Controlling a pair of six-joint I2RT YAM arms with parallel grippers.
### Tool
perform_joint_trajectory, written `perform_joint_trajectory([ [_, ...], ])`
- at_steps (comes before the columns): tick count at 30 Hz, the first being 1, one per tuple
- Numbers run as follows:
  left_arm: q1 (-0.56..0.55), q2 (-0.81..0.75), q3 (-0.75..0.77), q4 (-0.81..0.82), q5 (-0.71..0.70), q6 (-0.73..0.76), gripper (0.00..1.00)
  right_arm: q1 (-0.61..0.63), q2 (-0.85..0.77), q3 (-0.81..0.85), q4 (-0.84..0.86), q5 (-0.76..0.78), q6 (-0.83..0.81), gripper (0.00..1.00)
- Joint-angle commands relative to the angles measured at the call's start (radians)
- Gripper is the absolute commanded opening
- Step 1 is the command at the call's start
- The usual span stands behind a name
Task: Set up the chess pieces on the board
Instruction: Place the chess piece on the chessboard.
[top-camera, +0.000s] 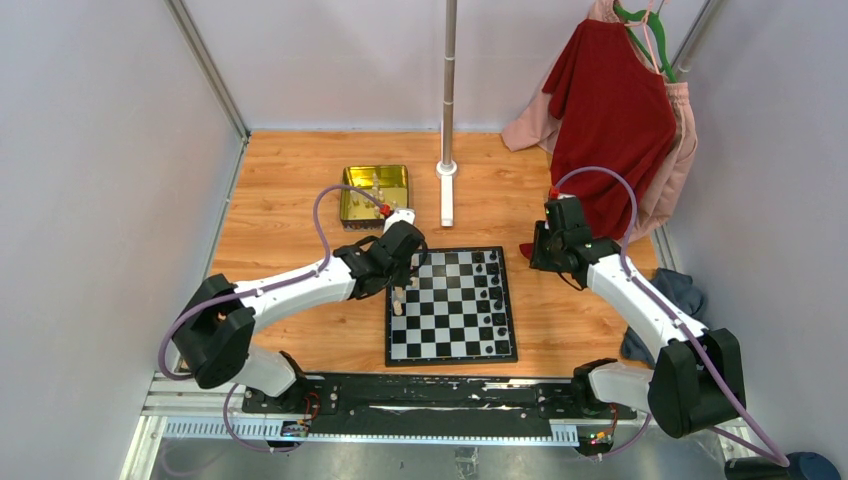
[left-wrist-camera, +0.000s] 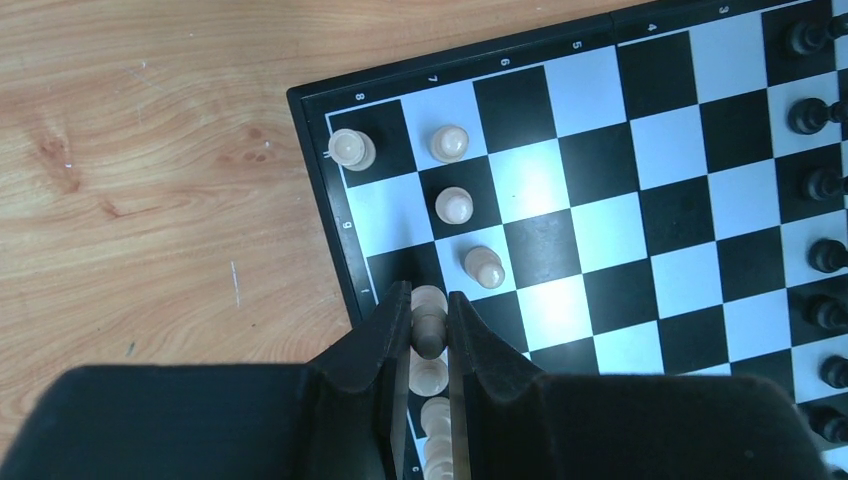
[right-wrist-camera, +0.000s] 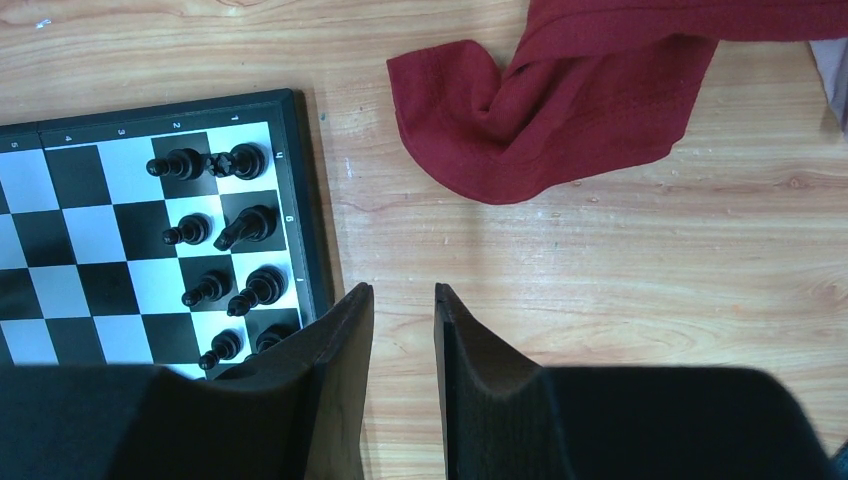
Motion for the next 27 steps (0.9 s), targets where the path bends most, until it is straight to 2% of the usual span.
perform_joint_trajectory([
  [1,-0.008,0.023,-0.02,0.036,-0.035,-0.003,0.0,-0.001,-0.016,-0.019,-0.006,-0.004,-0.016,0.33],
  [22,-0.008,0.1,-0.038,0.087,-0.078,0.004,0.01,-0.001,0.018,-0.011,-0.003,-0.001,-0.018,0.33],
  [27,-0.008,0.106,-0.036,0.086,-0.079,0.007,0.06,-0.001,0.025,-0.009,0.001,0.0,-0.019,0.33],
])
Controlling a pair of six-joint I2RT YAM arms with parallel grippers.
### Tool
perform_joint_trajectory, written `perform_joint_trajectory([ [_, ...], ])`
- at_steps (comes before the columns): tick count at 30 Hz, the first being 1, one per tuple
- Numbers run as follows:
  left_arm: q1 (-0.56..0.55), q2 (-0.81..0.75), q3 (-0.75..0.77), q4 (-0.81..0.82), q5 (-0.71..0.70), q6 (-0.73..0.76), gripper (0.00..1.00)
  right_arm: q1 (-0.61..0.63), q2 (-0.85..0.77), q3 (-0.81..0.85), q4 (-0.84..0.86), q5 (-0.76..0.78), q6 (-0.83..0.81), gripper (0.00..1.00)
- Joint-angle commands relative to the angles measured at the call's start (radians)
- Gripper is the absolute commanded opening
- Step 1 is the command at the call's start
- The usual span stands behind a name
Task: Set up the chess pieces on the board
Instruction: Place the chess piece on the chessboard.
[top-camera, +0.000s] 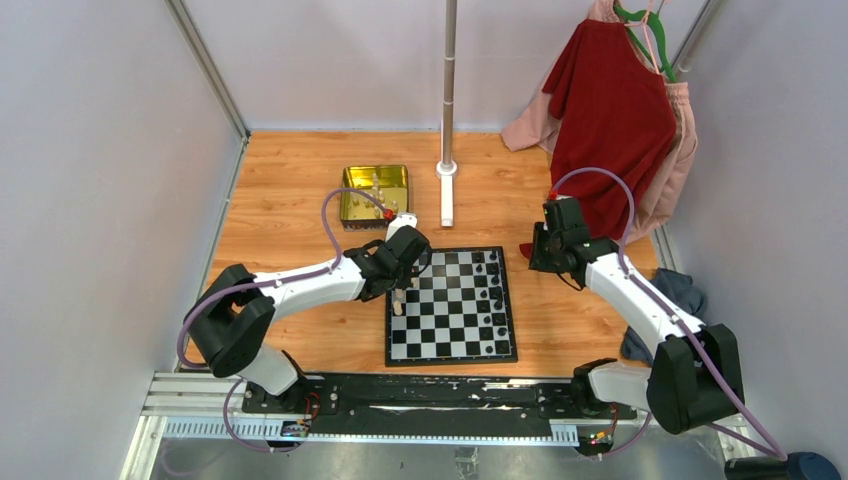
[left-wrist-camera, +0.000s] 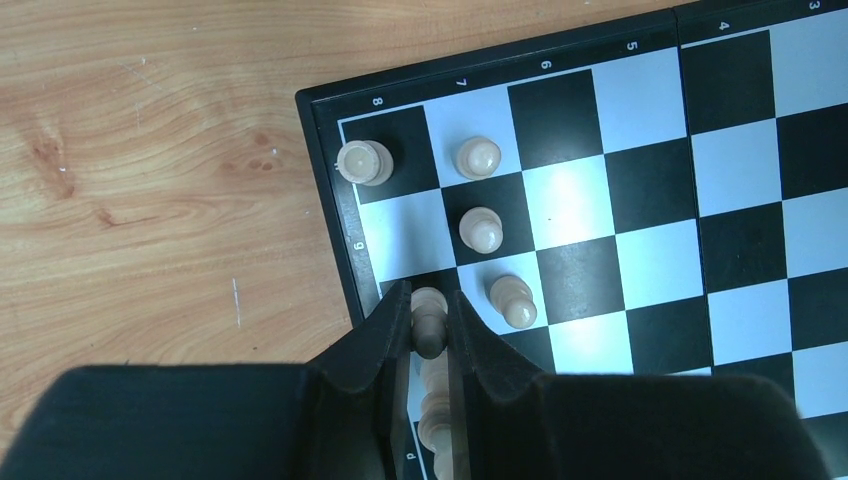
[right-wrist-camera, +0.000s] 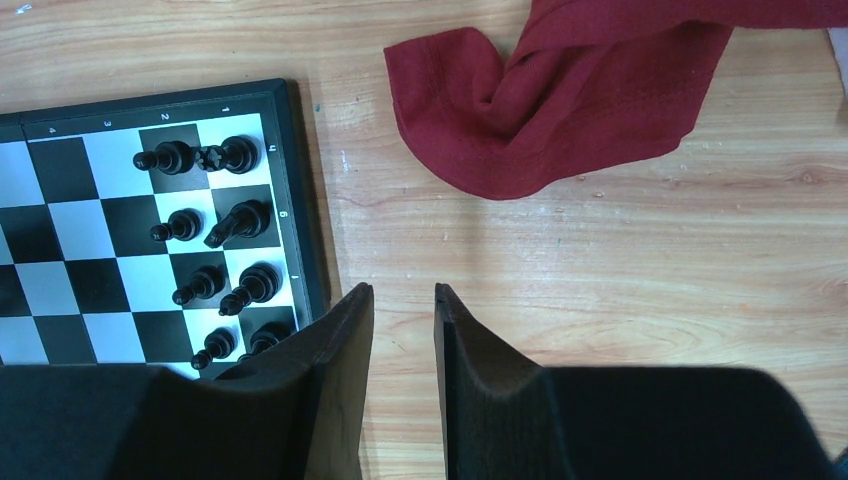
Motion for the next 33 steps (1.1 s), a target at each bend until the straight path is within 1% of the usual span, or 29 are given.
perform_joint_trajectory([
  [1,-0.008,0.021,-0.008,0.015,-0.032,0.005,0.08,-0.001,0.012,-0.005,0.0,0.006,-0.019,0.33],
  [4,-0.008,0.016,-0.004,0.002,-0.04,0.0,0.14,-0.001,0.015,-0.003,0.001,0.006,-0.019,0.33],
  [10,-0.008,0.009,0.0,-0.025,-0.047,-0.008,0.23,-0.001,0.022,0.004,-0.001,0.005,-0.017,0.33],
  [14,-0.008,-0.001,-0.001,-0.035,-0.05,-0.009,0.25,-0.001,0.023,0.007,0.0,0.007,-0.016,0.33],
  [16,-0.008,-0.007,-0.001,-0.037,-0.05,-0.009,0.27,-0.001,0.023,0.009,-0.001,0.006,-0.015,0.33],
  [19,-0.008,-0.013,0.0,-0.047,-0.05,-0.009,0.28,-0.001,0.023,0.009,-0.002,0.007,-0.013,0.33],
  [21,-0.008,-0.019,0.002,-0.053,-0.051,-0.009,0.33,-0.001,0.022,0.009,-0.003,0.007,-0.013,0.33],
  [24,-0.008,-0.027,0.002,-0.056,-0.054,-0.009,0.36,-0.001,0.022,0.011,-0.003,0.006,-0.012,0.33],
  [33,-0.008,-0.064,0.036,-0.098,-0.083,-0.005,0.38,-0.001,0.023,0.015,-0.006,0.007,-0.012,0.33],
])
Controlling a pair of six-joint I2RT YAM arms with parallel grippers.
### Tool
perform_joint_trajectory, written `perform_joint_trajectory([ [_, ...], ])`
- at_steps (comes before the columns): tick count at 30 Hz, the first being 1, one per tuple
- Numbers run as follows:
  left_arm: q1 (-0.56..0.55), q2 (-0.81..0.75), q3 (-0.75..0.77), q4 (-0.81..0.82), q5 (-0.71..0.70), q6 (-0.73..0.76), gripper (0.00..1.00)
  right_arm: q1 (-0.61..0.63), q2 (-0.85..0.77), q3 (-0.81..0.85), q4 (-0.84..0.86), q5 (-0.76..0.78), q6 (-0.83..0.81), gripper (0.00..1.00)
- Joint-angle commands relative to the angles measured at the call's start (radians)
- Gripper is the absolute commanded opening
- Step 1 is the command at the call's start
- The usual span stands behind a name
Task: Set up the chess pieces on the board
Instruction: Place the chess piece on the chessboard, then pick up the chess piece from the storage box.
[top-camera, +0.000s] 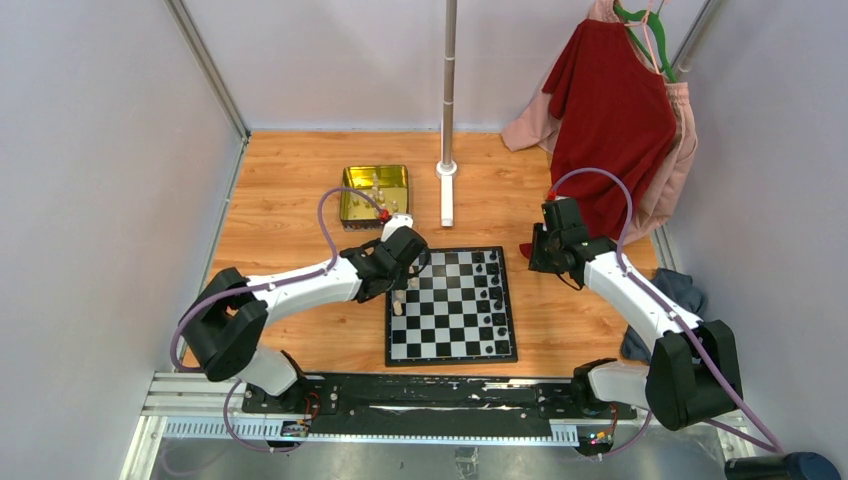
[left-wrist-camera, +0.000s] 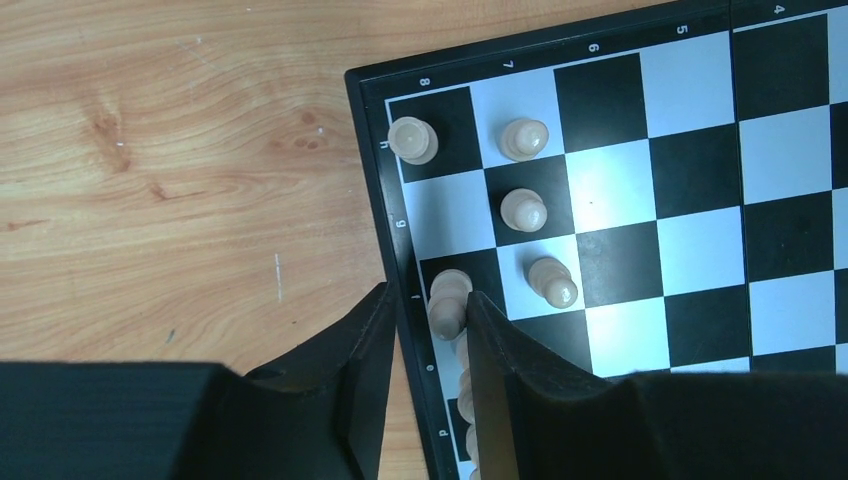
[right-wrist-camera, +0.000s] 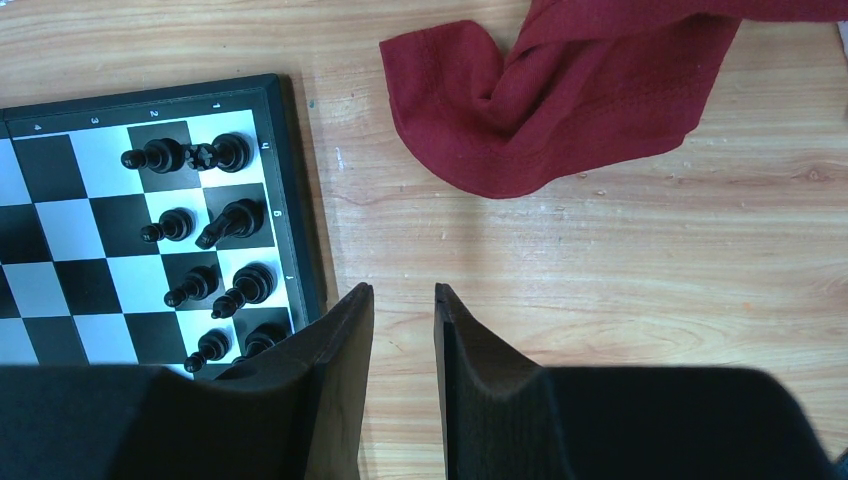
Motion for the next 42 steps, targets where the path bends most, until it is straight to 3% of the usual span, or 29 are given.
perform_joint_trajectory([
  [1,-0.008,-0.048,0.045,-0.048,-0.049,0.0,0.38,-0.001,0.004,0.015,-0.006,0.007,-0.012,0.33],
  [10,-0.008,-0.089,0.166,-0.108,-0.064,0.023,0.41,-0.001,0.004,0.012,-0.005,0.005,-0.015,0.33],
  [15,0.003,-0.081,0.273,-0.155,-0.175,0.058,0.46,-0.001,-0.001,0.006,-0.003,0.002,-0.013,0.33],
  [21,0.182,-0.031,0.337,-0.153,-0.111,0.019,0.47,-0.001,-0.014,0.0,-0.001,-0.001,-0.01,0.33],
  [27,0.341,0.081,0.433,-0.132,-0.044,0.031,0.56,-0.001,-0.023,-0.014,0.003,-0.017,0.0,0.33],
  [32,0.419,0.213,0.531,-0.132,0.003,0.023,0.62,0.001,-0.022,-0.022,0.005,-0.025,0.001,0.33],
  [42,0.531,0.42,0.654,-0.117,0.073,-0.08,0.57,0.005,-0.021,-0.032,0.004,-0.024,-0.002,0.33],
])
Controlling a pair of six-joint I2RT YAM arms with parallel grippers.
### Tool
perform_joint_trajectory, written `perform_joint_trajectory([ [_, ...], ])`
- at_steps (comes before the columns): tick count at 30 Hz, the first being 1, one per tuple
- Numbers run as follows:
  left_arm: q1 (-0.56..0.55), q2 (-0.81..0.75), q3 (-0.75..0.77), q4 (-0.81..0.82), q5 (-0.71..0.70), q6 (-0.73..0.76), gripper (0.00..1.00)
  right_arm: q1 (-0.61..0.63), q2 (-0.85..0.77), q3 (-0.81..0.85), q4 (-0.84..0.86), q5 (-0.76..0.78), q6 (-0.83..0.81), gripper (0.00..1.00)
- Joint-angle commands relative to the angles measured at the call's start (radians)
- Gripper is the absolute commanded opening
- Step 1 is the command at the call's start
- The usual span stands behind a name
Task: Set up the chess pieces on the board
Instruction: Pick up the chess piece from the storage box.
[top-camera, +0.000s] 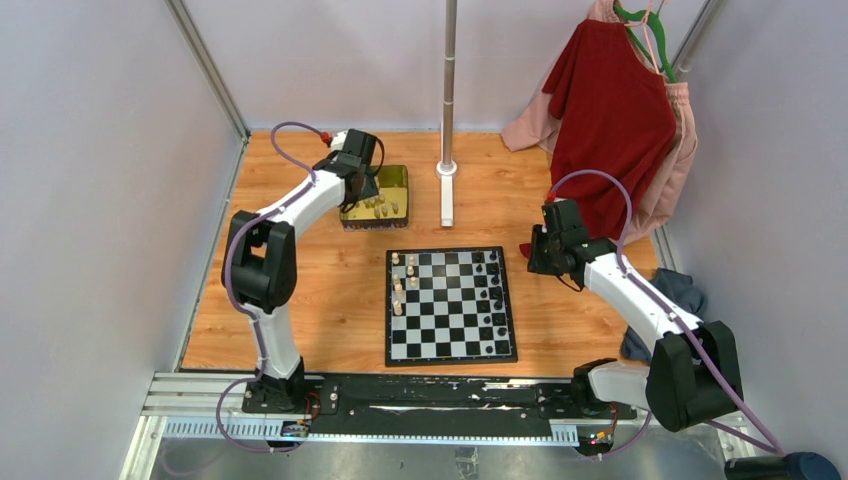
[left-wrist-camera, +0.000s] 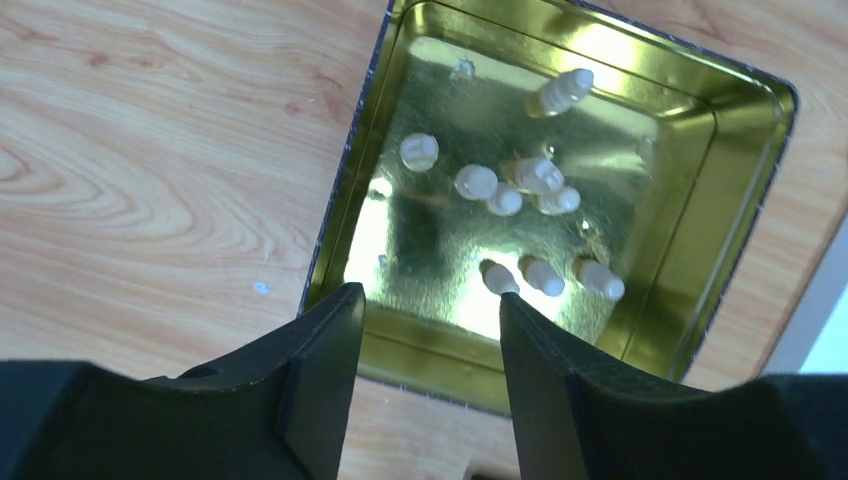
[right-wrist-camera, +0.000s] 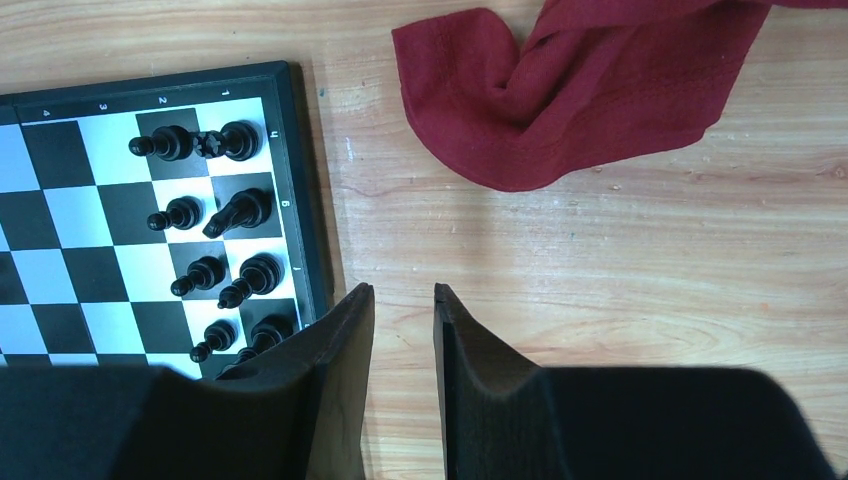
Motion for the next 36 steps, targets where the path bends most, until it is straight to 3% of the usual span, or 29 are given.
perform_joint_trajectory([
  [1,0.047,0.063,0.079,0.009,0.044,-0.061,0.56,0.005,-0.012,-0.024,0.006,0.002,-0.002,0.33],
  [12,0.102,0.142,0.127,0.037,0.091,-0.083,0.55,0.014,0.034,-0.031,0.028,0.007,0.014,0.33],
  [36,0.114,0.204,0.15,0.058,0.104,-0.105,0.5,0.024,0.093,0.007,0.031,0.021,0.007,0.32],
])
